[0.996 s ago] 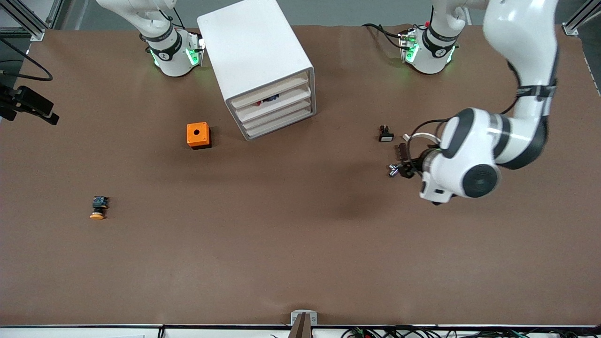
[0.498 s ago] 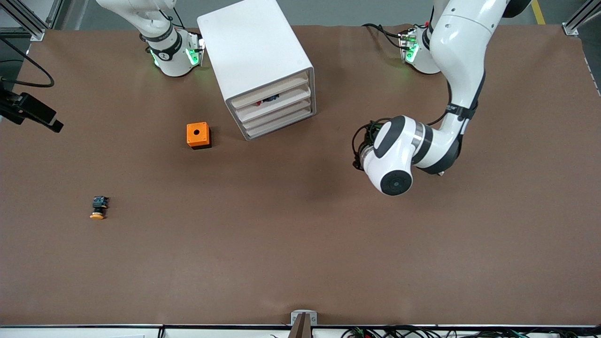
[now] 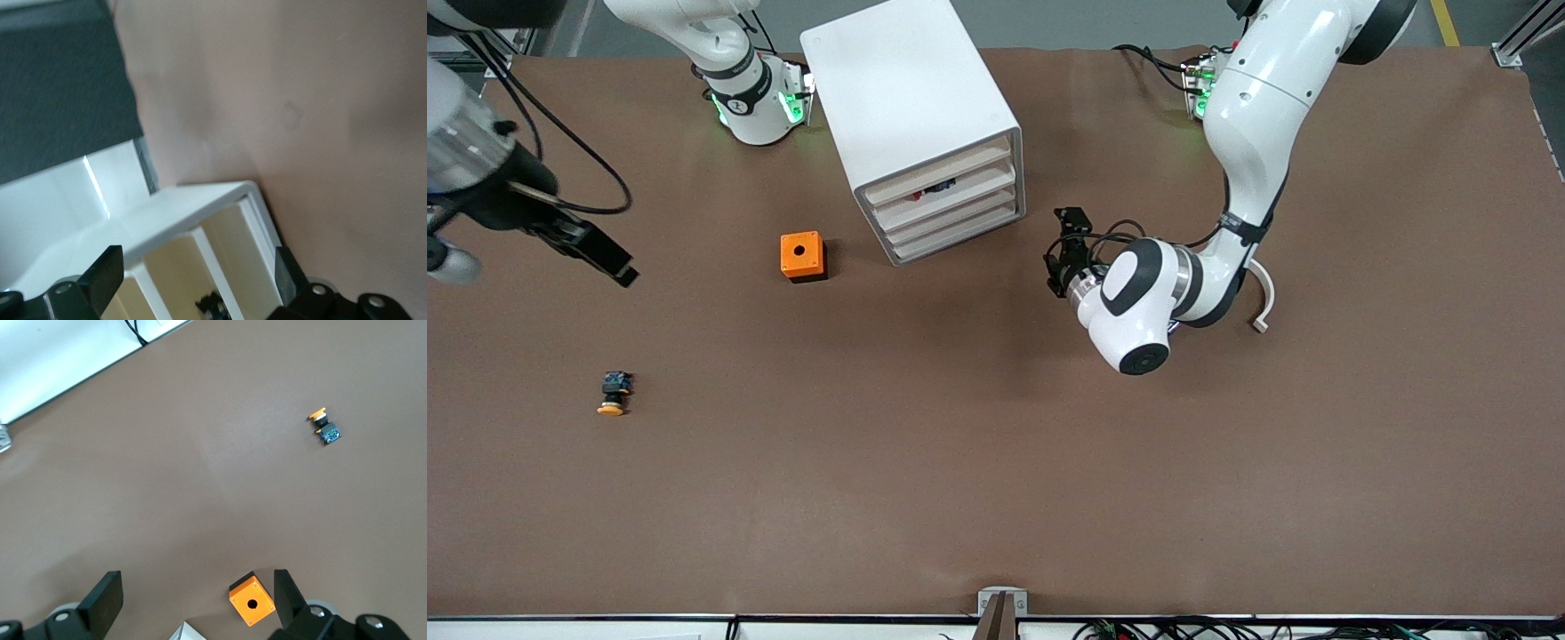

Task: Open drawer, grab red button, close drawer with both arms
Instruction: 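Grasp the drawer handle with the left gripper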

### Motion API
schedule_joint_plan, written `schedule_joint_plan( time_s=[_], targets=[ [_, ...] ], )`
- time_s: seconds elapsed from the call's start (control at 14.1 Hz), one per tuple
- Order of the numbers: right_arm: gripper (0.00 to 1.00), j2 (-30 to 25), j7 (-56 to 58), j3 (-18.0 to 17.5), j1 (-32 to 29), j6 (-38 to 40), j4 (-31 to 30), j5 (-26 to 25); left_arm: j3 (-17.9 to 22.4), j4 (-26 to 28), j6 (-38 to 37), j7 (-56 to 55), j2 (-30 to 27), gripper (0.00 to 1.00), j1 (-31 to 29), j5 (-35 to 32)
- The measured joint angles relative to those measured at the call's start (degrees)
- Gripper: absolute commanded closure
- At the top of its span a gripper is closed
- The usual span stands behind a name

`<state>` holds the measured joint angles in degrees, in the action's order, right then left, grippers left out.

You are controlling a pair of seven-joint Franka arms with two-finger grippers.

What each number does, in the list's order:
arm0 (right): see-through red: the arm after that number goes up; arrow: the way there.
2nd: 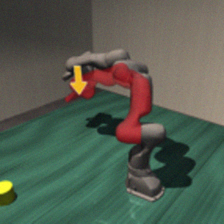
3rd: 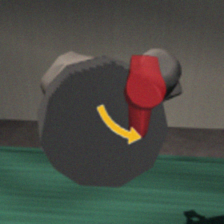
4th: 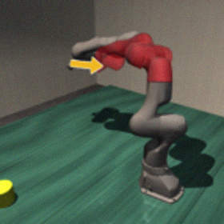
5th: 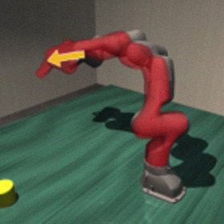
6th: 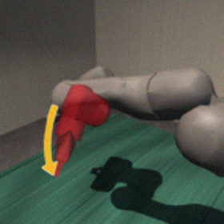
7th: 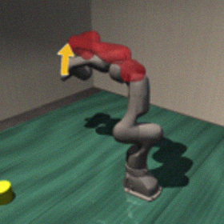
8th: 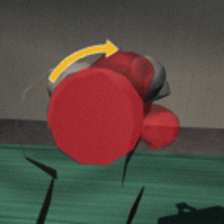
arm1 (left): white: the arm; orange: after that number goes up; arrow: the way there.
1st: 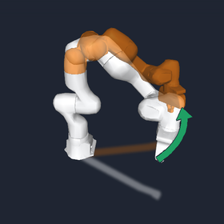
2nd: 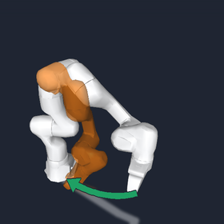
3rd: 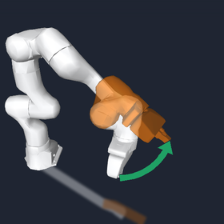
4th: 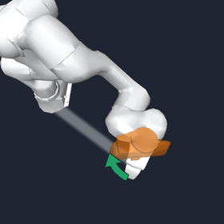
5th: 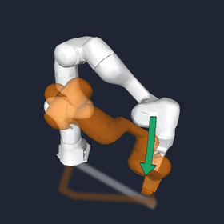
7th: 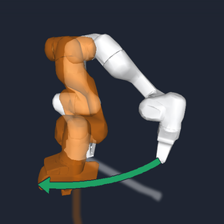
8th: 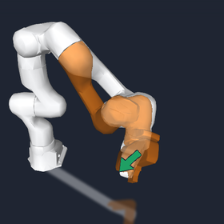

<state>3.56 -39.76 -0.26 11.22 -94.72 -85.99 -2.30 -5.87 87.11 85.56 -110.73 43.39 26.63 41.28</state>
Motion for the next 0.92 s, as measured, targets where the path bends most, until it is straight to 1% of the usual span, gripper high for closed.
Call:
schedule_joint_plan(
  time_s=[0.07, 0.14, 0.21, 0.28, 0.57, 0.92],
  targets=[
    [0.00, 1.2, -2.6, 0.0, 1.8, -0.3, 0.0, -1.1, 0.0, -0.2, 0.0, -2.5, 0.2, 0.32, 0.5, 1.7],
    [0.00, 2.5, -6.0, 0.0, 3.2, -0.9, 0.0, -1.6, 0.0, -0.5, 0.0, -4.8, 0.2, 0.41, 0.9, 4.1],
    [0.00, 3.6, -9.3, 0.0, 4.4, -1.6, 0.0, -2.0, 0.0, -1.2, -0.1, -6.9, 0.2, 0.49, 1.2, 6.5],
    [0.00, 4.8, -12.3, 0.0, 5.5, -2.5, 0.0, -2.6, 0.0, -1.8, -0.2, -9.2, 0.2, 0.51, 1.5, 8.9],
    [0.00, 8.3, -21.7, 0.0, 9.3, -3.6, 0.0, -3.8, -0.1, -2.7, -0.5, -16.7, 0.5, 0.52, 5.0, 14.6],
    [0.00, 8.8, -23.1, 0.0, 13.6, -0.8, 0.4, -4.2, -0.1, -2.7, -0.5, -18.7, 2.4, 0.52, 7.5, 16.1]
  ],
)
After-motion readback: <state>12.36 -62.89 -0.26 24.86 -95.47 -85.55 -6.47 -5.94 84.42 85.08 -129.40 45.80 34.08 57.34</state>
